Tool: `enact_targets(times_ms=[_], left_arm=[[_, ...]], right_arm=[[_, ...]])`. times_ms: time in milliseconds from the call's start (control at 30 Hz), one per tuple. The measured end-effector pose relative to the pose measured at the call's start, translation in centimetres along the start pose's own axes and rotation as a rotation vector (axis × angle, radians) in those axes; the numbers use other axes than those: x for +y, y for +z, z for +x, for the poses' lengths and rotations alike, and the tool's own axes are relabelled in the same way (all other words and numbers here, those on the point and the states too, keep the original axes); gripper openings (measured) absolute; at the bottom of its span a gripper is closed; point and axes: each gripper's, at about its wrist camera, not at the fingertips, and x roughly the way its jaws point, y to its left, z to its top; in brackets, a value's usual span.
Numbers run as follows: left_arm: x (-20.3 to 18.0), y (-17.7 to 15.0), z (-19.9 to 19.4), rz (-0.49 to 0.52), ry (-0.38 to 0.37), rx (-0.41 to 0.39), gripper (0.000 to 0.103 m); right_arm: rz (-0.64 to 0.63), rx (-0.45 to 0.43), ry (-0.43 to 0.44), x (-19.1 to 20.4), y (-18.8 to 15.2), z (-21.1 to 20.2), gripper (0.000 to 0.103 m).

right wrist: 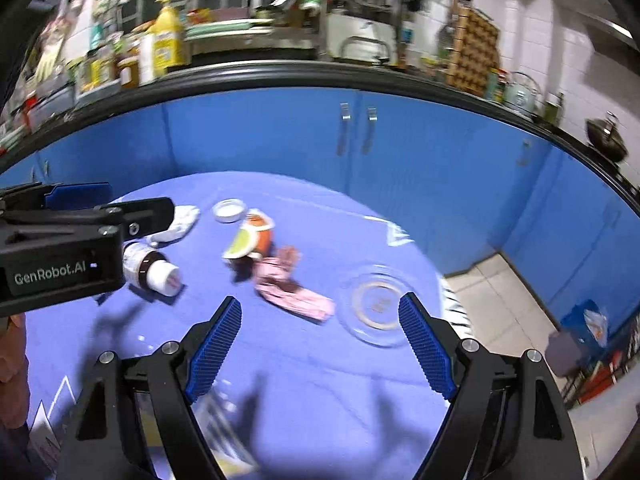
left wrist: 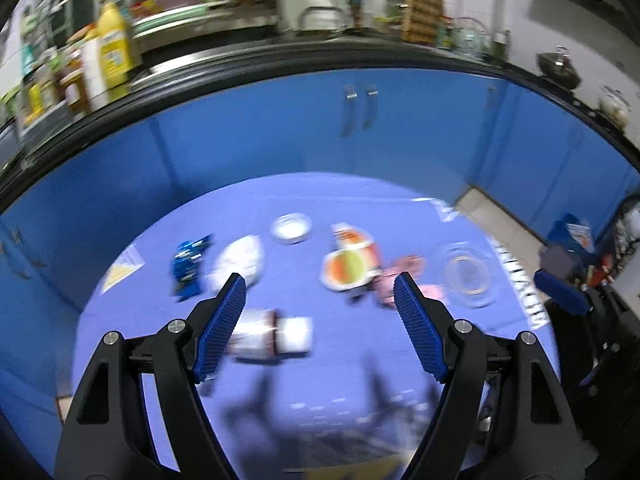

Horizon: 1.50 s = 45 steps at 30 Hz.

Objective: Collect trash
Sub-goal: 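Move the left tool back to the table and grasp the pill blister pack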

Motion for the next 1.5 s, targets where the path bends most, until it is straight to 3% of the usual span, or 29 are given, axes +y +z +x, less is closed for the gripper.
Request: enact_targets(times_ms=[300,433,933,1100,1167,1233,1267,1367,1500], left_arm=[[6.6,-3.7,2.1,-0.071,0.113,0.072,0.079],[8.5,-5.2,2.9,-0.097,0.124,0.109,0.079],[10.1,-6.0,6.0,-0.125,0.131,0.176,0.081],[10.2,-6.4,6.9,-0.14,0.103,0.21,0.068],[10.0,-6.4,7.0,-0.124,0.115,0.199,0.063],[9.9,-6.3,6.9,-0.119,0.107,0.192,0.046],[9.9,-6.3,6.9,-0.12,0.106,0.191,0.045],[10.0,-6.2,6.7,-0.134,0.093,0.188,0.039],[10.3,-6.0,6.4,-0.158,0.109,0.181,0.037]], right_arm=[[-0.095,0.062,0.042,4.4,0.7,4.6,0.079],[-0.133,0.078,0.039,5.1,1.1,6.1,0.079],[-0.119,0.151,0.043,4.0,1.0,9.8,0.079],[-0.062,0.198,0.09,2.7,0.6,10.8,0.078],[-0.048,0.21,0.115,2.5,0.4,11.2,0.065],[-0.03,0.209,0.136,2.4,0.4,11.1,0.055],[-0.033,0.207,0.144,2.4,0.4,11.1,0.043],[-0.047,0.203,0.158,2.7,0.5,10.8,0.026],[-0.043,0.192,0.18,2.9,0.5,10.0,0.02]])
